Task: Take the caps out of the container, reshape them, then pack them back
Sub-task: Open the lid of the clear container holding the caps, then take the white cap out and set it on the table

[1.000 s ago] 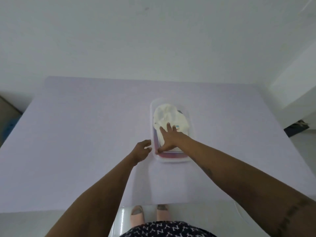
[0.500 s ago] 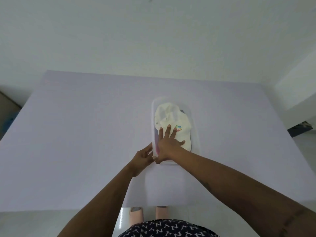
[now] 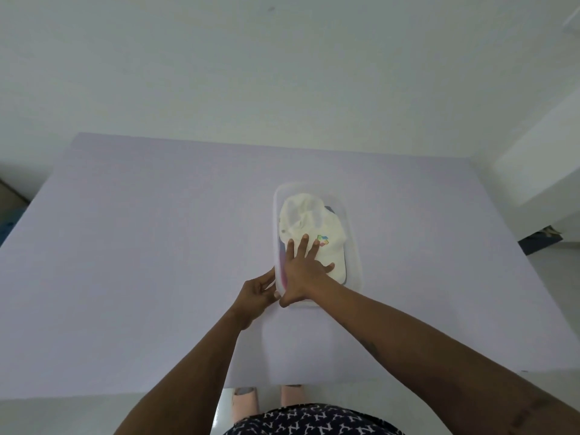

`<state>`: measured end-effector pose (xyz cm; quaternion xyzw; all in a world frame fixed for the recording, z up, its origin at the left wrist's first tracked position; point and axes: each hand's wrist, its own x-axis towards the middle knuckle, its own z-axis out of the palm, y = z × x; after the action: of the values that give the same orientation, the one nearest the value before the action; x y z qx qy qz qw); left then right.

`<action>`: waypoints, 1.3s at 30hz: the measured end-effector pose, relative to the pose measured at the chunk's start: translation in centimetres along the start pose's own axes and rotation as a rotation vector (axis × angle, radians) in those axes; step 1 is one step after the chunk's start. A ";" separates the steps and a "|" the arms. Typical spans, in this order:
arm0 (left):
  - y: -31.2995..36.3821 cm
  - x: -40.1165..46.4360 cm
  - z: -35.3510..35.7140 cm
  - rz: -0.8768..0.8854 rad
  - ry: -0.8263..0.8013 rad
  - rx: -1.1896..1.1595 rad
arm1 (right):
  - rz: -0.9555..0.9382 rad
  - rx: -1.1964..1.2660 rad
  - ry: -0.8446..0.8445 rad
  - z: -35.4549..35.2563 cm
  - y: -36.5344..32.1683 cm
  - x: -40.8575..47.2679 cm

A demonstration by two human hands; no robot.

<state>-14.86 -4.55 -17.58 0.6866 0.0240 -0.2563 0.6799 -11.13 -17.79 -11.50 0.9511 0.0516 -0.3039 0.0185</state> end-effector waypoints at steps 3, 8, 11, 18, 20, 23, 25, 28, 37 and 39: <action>0.1 0.0 -0.1 -0.025 0.013 -0.002 | -0.036 0.047 0.002 -0.8 0.5 -0.4; 0.3 -0.1 -0.2 -0.052 0.005 -0.029 | -0.133 0.169 -0.020 -4.7 3.7 -2.7; 0.3 -0.3 -0.2 -0.058 0.010 -0.047 | -0.167 0.551 0.144 -6.8 7.1 -6.0; 1.1 -0.1 -0.1 -0.081 0.027 -0.017 | 0.018 1.750 0.804 -4.4 20.0 -10.3; 1.3 0.1 -0.1 -0.089 0.048 0.001 | 0.138 1.944 0.848 -1.5 22.1 -10.1; 1.4 0.6 -0.3 -0.161 0.182 -0.027 | 0.255 2.126 0.863 2.3 23.7 -9.0; 2.1 1.1 -0.5 -0.146 0.340 0.053 | 0.322 2.236 0.850 4.3 24.2 -8.1; 4.4 2.3 -0.4 -0.028 0.509 0.223 | 0.373 2.371 0.792 6.5 24.8 -6.5; 9.5 7.6 3.0 0.087 0.355 0.518 | 0.660 1.070 0.800 11.2 25.9 -3.2; 9.5 8.8 3.8 0.038 0.275 0.617 | 0.676 1.019 0.711 11.2 26.3 -2.6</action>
<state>-4.83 -11.57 -11.95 0.8886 0.0241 -0.1435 0.4350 -16.82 -44.90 -19.04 0.8468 -0.3925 0.0614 -0.3537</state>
